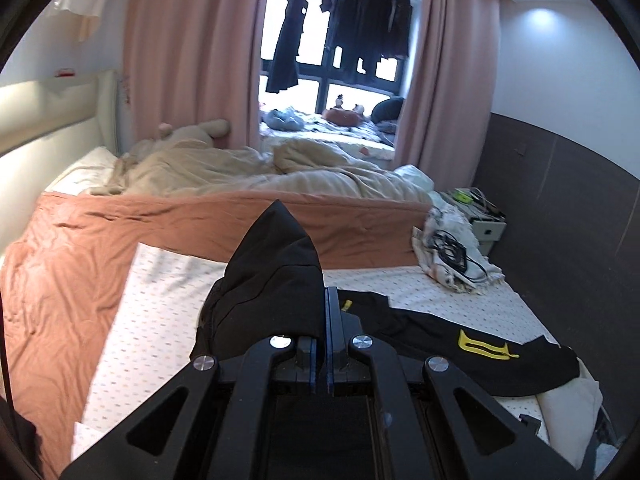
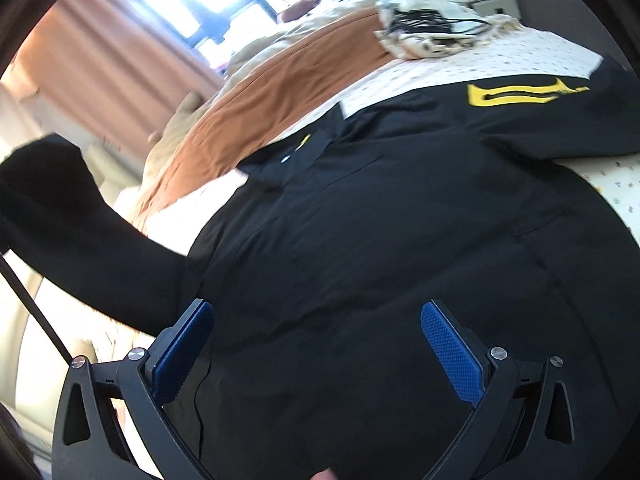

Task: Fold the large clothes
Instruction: 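Lift the sleeve with the left tool and lay it across the jacket body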

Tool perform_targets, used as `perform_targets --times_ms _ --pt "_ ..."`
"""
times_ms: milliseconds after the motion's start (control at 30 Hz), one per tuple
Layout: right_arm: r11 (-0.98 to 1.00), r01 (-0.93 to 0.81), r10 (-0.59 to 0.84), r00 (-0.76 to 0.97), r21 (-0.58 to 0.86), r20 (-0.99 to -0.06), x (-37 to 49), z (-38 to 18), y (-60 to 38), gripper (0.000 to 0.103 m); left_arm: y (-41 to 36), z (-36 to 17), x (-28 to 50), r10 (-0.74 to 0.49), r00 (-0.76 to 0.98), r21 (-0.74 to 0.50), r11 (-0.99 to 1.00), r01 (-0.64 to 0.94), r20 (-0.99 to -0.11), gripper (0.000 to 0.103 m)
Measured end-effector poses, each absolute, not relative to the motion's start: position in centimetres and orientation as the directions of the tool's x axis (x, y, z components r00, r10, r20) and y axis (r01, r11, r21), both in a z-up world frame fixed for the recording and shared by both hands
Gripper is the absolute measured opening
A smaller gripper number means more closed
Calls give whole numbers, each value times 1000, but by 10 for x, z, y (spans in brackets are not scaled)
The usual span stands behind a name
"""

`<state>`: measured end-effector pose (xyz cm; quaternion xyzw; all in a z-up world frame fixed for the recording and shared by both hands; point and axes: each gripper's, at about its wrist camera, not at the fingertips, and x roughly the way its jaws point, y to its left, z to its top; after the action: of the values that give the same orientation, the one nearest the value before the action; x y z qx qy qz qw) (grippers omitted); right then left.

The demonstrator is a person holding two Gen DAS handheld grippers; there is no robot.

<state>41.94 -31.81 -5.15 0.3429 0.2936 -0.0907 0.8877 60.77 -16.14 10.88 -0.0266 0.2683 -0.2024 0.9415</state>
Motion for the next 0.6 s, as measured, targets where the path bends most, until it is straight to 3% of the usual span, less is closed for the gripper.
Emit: perform_targets --times_ms 167,367,600 --pt "745 404 -29 815 531 -579 414 -47 -346 103 -212 70 624 -461 718 -205 884 419 -521 5" --pt "644 460 -42 819 611 -572 416 -56 -379 103 -264 9 646 -520 636 -274 850 450 -569 5" --pt "495 523 -67 819 694 -570 410 -73 -398 103 -314 -71 658 -498 534 -312 860 404 -683 5"
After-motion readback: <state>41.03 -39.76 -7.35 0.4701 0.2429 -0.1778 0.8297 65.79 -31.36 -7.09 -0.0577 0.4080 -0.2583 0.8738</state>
